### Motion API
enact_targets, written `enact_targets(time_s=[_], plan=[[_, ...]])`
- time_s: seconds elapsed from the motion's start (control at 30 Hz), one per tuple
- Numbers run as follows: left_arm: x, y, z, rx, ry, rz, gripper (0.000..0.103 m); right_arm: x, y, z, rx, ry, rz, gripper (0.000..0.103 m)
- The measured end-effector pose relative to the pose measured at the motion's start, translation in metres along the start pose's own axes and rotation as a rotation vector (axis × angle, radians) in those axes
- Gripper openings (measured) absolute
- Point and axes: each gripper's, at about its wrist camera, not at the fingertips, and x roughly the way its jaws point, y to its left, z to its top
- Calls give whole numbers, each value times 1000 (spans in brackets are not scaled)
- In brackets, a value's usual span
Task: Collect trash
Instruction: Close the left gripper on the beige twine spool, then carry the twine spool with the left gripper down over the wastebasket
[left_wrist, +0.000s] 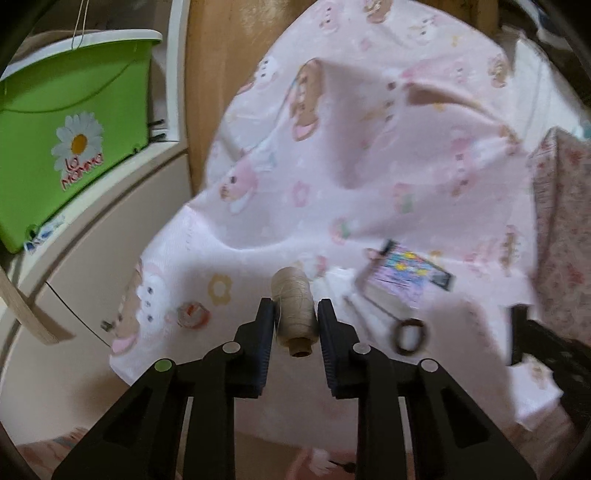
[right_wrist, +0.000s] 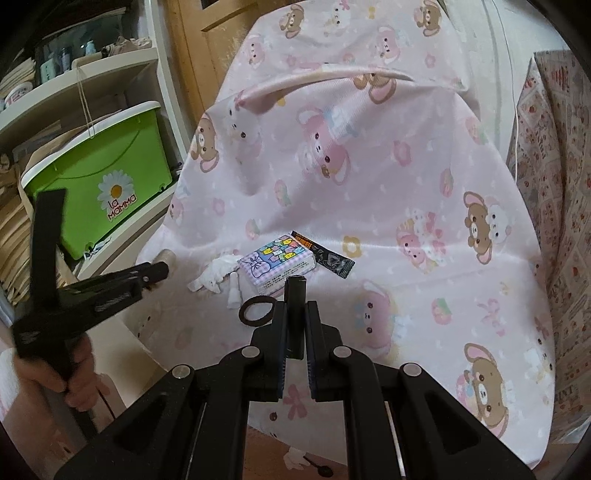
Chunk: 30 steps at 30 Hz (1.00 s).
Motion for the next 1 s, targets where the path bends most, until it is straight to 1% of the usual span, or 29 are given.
enact_targets(time_s=[0.07, 0.1, 0.2, 0.27, 0.43, 0.53, 0.7, 0.77, 0.87, 1.0], plan=[[-8, -1, -6, -13, 35, -60, 23, -3, 0, -1, -5, 0, 3, 10], [-12, -2, -10, -12, 47, -75, 23, -4, 0, -2, -8, 0, 4, 10], [-23, -6, -20, 1, 64, -91, 23, -10, 0, -4, -17, -3, 5, 10], [-32, -8, -22, 4, 54, -112, 23, -14, 0, -5, -22, -4, 8, 10], [-55, -12, -22, 32, 3, -110, 23, -24, 2, -9, -34, -4, 9, 10], [-65, -14, -24, 48, -4, -116, 23, -35, 4, -10, -38, -10, 20, 10], [-81, -30, -38, 106, 2, -115, 23, -59, 11, -14, -58, -28, 41, 10], [-81, -36, -47, 133, 26, -117, 23, -63, 13, -19, -56, -18, 53, 10], [-74, -41, -58, 149, 84, -127, 23, -61, 17, -31, -59, 28, 64, 10], [-61, -41, -64, 103, 181, -170, 23, -52, 23, -45, -86, 93, 55, 10]])
